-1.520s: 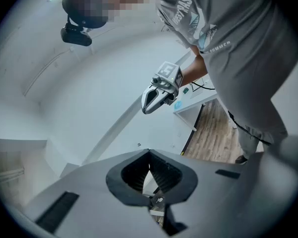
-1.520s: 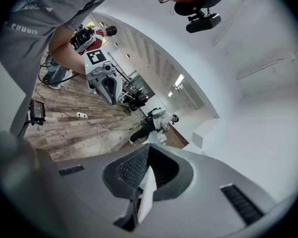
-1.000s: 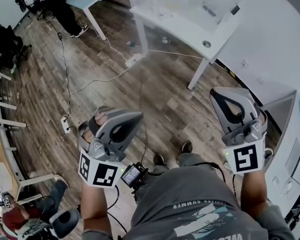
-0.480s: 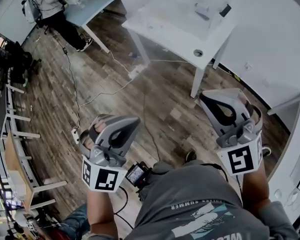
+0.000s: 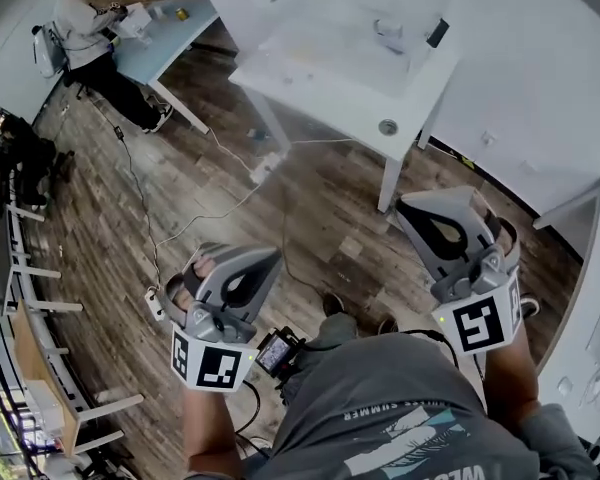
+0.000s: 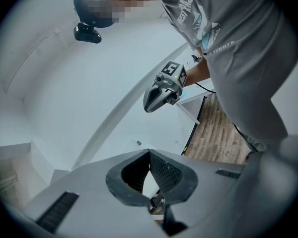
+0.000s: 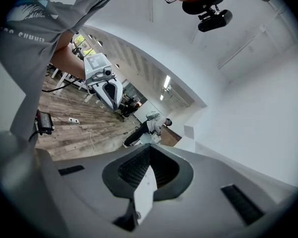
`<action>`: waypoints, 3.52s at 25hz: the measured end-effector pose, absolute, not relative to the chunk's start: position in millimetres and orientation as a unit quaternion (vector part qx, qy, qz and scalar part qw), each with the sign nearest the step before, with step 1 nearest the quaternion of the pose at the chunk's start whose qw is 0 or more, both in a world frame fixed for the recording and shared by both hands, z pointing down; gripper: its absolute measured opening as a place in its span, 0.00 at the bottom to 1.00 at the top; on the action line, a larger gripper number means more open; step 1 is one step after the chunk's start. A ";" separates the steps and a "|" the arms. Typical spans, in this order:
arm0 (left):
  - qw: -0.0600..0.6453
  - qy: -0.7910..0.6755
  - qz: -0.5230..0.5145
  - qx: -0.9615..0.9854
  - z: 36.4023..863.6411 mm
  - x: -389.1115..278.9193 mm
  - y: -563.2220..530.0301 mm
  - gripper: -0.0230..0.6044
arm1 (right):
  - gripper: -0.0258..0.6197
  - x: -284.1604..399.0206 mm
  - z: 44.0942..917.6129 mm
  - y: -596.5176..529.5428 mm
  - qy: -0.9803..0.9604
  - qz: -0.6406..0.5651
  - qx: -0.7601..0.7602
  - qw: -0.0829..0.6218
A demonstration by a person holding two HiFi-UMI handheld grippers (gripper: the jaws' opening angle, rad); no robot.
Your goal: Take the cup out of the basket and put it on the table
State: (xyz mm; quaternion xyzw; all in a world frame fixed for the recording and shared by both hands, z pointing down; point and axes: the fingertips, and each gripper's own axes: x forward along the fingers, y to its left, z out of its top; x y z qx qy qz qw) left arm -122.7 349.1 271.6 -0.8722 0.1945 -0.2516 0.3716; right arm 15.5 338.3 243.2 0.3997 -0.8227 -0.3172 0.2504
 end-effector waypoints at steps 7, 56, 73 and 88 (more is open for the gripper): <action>0.374 0.186 -0.183 -0.890 266.3 -146.1 279.8 0.05 | 0.06 -4.5 228.2 292.0 -0.789 -0.327 0.424 0.300; 0.358 0.141 -0.154 -0.910 280.2 -39.9 -21.6 0.05 | 0.06 105.3 237.2 -1.2 -0.770 -0.283 0.471 0.325; 0.340 0.167 -0.184 -0.907 271.1 50.6 -92.2 0.05 | 0.06 189.4 230.4 -87.4 -0.800 -0.287 0.451 0.273; 0.315 0.181 -0.193 -0.911 293.4 80.7 -154.6 0.05 | 0.06 210.1 257.5 -174.2 -0.827 -0.250 0.416 0.282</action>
